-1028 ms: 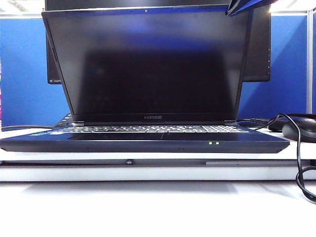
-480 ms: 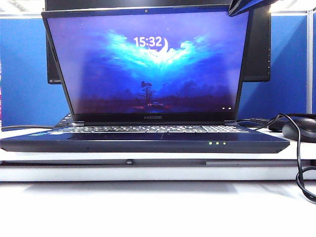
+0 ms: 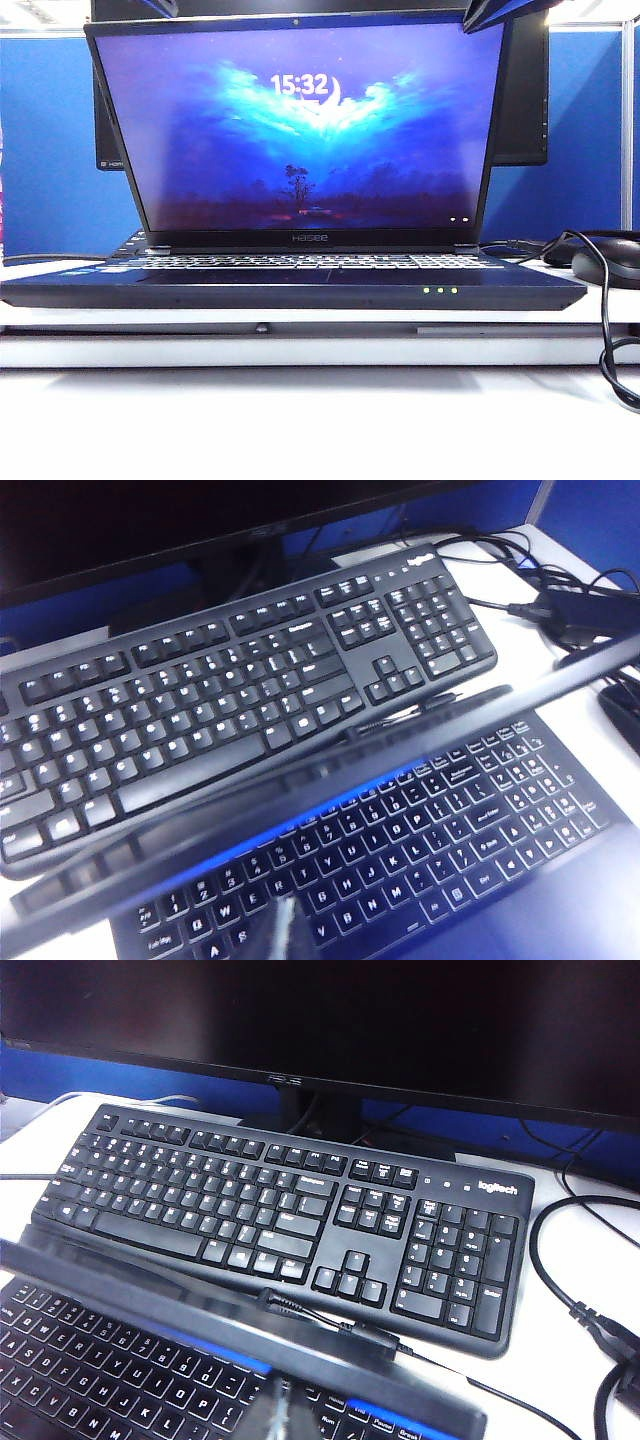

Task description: Open the lid of the black laptop.

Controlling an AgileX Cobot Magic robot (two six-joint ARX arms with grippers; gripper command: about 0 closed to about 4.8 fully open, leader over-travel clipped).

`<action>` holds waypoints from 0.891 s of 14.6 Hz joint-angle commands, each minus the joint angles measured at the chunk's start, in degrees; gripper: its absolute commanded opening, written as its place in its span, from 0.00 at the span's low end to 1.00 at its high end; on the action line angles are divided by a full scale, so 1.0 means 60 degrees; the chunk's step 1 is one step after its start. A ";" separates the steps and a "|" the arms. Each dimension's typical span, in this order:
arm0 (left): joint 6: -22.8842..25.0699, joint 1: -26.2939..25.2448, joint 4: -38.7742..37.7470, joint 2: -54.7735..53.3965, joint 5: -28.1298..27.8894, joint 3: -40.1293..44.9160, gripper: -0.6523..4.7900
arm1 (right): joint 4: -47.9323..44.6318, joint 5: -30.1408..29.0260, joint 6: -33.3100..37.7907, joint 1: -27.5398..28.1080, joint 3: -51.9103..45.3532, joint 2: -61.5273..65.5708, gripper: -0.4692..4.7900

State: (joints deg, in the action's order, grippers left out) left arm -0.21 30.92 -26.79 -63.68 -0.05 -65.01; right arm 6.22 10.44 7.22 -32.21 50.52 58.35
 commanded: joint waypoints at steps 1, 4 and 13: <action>-0.0073 -0.0004 0.0510 -0.0510 -0.0098 -0.0015 0.11 | -0.0933 0.0200 -0.0025 0.0025 0.0175 -0.0076 0.09; -0.0004 -0.0004 0.0725 -0.0849 -0.0565 -0.0015 0.11 | -0.1053 0.0200 -0.0033 0.0025 0.0175 -0.0076 0.09; 0.0284 -0.0011 0.2368 -0.0634 -0.1497 -0.0029 0.11 | -0.1140 0.0197 -0.0219 0.0087 0.0178 -0.0076 0.09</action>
State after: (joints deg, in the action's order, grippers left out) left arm 1.30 30.98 -19.07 -67.85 -7.79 -64.62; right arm 0.08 11.51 6.15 -31.97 51.42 58.11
